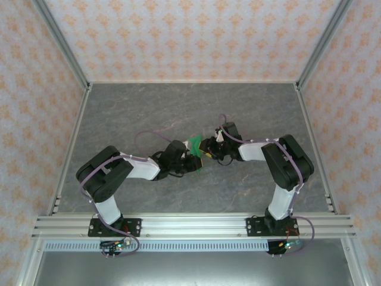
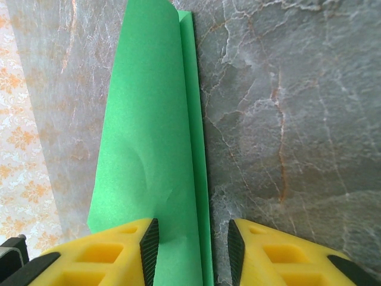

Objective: Fold a paper plane with a square sheet of paper (fold left side to right side)
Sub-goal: Fold the wing for the fifth time at the center of the table.

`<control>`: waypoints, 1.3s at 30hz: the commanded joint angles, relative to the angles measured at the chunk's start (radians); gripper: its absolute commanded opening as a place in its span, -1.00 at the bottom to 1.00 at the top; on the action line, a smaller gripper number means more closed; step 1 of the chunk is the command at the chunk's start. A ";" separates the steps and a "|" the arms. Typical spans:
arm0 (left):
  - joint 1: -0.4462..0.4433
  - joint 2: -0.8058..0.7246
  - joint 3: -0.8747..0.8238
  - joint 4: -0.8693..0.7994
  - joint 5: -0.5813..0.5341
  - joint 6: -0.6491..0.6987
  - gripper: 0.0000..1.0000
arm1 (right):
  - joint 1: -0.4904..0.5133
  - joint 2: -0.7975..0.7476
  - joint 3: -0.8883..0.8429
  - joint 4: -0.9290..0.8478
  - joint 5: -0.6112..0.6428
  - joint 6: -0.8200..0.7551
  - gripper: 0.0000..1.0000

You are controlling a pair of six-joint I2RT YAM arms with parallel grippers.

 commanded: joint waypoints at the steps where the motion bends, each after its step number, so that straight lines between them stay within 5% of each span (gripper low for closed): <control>1: 0.012 -0.047 -0.023 -0.007 -0.010 0.008 -0.38 | 0.010 0.054 0.007 -0.035 0.025 -0.014 -0.20; 10: 0.032 -0.094 -0.036 -0.032 -0.006 0.018 -0.24 | 0.010 0.053 0.010 -0.040 0.021 -0.015 -0.20; 19: 0.150 -0.230 -0.051 -0.134 0.021 0.062 -0.01 | 0.010 0.053 0.015 -0.044 0.018 -0.019 -0.20; 39: 0.217 0.058 0.144 0.000 0.121 0.001 -0.07 | 0.010 0.048 0.021 -0.064 0.011 -0.032 -0.20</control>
